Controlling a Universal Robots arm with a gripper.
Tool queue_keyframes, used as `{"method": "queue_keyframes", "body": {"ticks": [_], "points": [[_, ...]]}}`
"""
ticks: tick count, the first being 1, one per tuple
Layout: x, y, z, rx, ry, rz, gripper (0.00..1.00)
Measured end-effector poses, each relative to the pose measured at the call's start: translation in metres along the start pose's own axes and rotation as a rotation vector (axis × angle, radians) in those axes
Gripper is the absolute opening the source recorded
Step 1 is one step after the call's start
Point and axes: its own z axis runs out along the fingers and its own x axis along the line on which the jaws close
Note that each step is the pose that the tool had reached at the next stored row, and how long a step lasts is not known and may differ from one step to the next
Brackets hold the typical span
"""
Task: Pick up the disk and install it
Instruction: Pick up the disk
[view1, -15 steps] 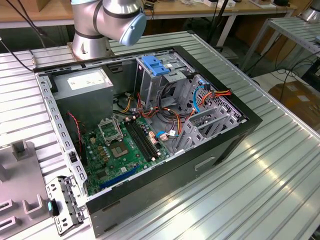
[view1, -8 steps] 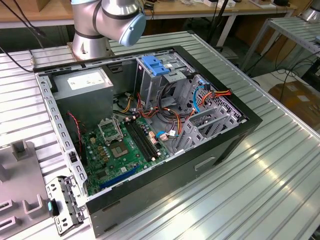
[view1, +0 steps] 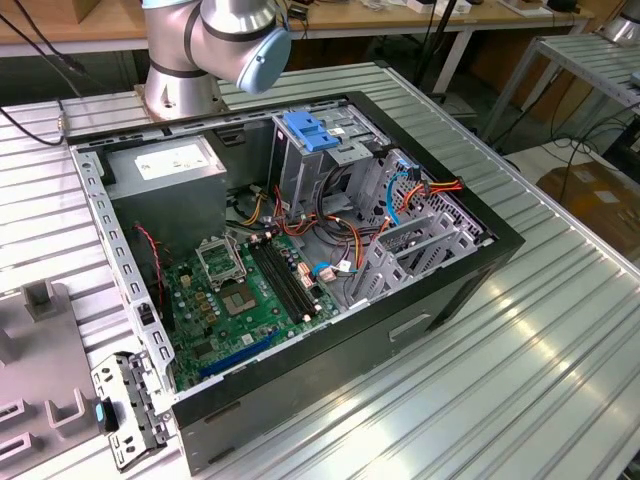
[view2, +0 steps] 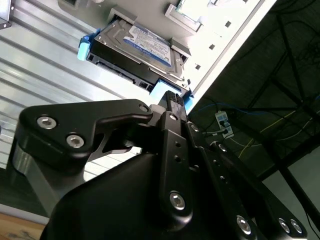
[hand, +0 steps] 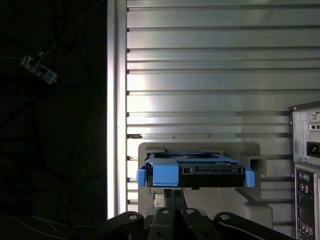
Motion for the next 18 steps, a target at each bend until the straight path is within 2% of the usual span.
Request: {"method": "queue_keyframes", "body": {"ticks": [11,18], "points": [[0.0,0.0,0.0,0.0001,0.0002,-0.005,0.11],[0.0,0.0,0.0001,0.0017,0.0052,-0.158,0.11]]}}
